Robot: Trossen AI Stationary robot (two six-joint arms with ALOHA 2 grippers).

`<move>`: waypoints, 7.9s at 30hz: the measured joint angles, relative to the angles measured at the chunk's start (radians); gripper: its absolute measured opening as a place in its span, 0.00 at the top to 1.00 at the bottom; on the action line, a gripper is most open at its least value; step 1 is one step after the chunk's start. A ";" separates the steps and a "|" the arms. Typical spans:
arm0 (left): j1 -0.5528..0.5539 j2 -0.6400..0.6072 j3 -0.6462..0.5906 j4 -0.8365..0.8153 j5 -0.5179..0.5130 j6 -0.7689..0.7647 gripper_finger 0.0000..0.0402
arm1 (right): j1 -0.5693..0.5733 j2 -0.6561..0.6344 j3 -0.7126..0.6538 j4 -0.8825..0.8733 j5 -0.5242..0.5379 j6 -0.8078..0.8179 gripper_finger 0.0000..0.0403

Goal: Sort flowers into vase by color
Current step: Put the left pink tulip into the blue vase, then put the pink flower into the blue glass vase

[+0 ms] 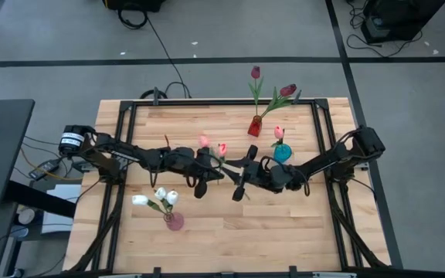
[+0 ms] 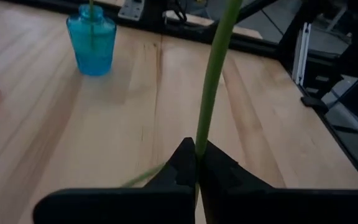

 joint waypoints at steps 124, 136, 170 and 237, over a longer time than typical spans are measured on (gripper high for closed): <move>0.000 -0.320 -0.259 0.062 -0.057 -0.025 0.52 | 0.175 -1.012 -0.231 -1.527 0.340 0.641 0.63; 0.000 -0.320 -0.259 0.057 -0.051 -0.026 0.52 | 0.174 -0.877 0.047 -1.934 0.229 0.841 0.63; -0.001 -0.307 -0.259 0.049 -0.105 -0.102 0.52 | 0.334 -0.253 0.047 -1.433 -0.078 1.097 0.63; 0.092 -0.457 -0.259 -0.083 -0.001 -0.097 0.52 | 0.265 -0.006 0.043 -1.345 0.152 1.118 1.00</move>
